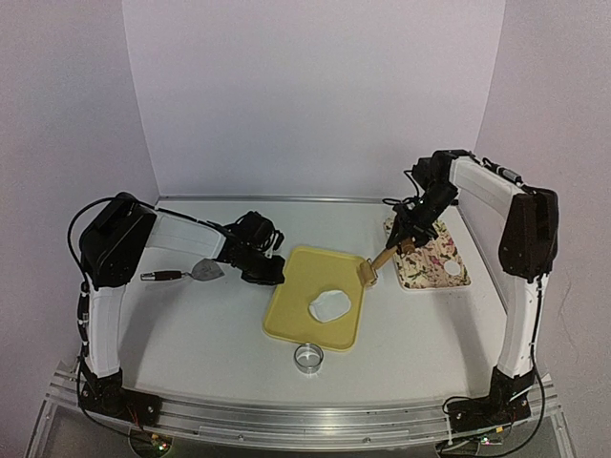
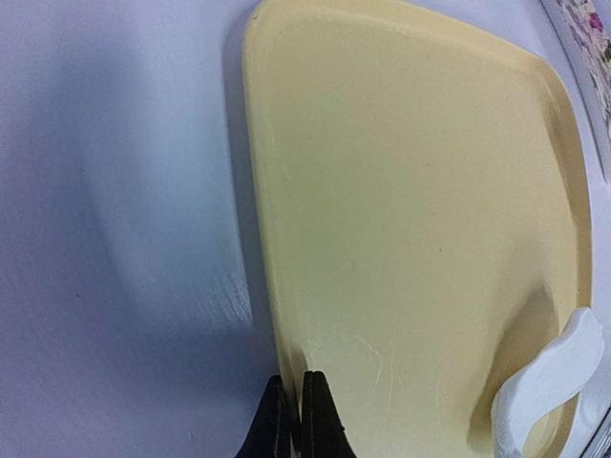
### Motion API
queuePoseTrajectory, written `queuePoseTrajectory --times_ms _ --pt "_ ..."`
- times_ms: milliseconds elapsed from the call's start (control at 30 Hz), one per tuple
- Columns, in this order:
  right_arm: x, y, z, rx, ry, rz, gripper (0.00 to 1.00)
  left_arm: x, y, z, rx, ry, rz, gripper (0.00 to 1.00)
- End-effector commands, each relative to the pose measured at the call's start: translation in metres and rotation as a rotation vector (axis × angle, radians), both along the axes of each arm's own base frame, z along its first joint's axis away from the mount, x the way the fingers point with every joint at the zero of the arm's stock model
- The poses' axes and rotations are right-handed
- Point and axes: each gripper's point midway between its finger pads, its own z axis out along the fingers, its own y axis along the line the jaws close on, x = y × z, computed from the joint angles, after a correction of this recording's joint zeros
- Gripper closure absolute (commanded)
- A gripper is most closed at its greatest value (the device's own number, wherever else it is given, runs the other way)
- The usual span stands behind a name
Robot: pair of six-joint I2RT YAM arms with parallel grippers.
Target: Roll out the dumpling wrappers from the dough
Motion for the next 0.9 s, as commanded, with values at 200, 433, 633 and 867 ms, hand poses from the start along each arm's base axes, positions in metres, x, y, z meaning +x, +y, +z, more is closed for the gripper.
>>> queuePoseTrajectory --times_ms 200,433,633,867 --pt "-0.051 0.053 0.065 0.137 -0.068 0.138 1.00 -0.016 0.015 -0.044 0.137 0.087 -0.052 1.00" --pt "-0.067 0.109 0.049 0.172 -0.052 0.250 1.00 -0.008 0.010 -0.041 0.138 0.071 -0.059 1.00" --pt "-0.068 0.137 0.026 0.196 -0.014 0.286 1.00 -0.006 0.008 -0.040 0.132 0.068 -0.053 1.00" --pt "-0.074 0.147 -0.004 0.159 0.029 0.315 1.00 -0.007 0.008 -0.042 0.133 0.069 -0.053 1.00"
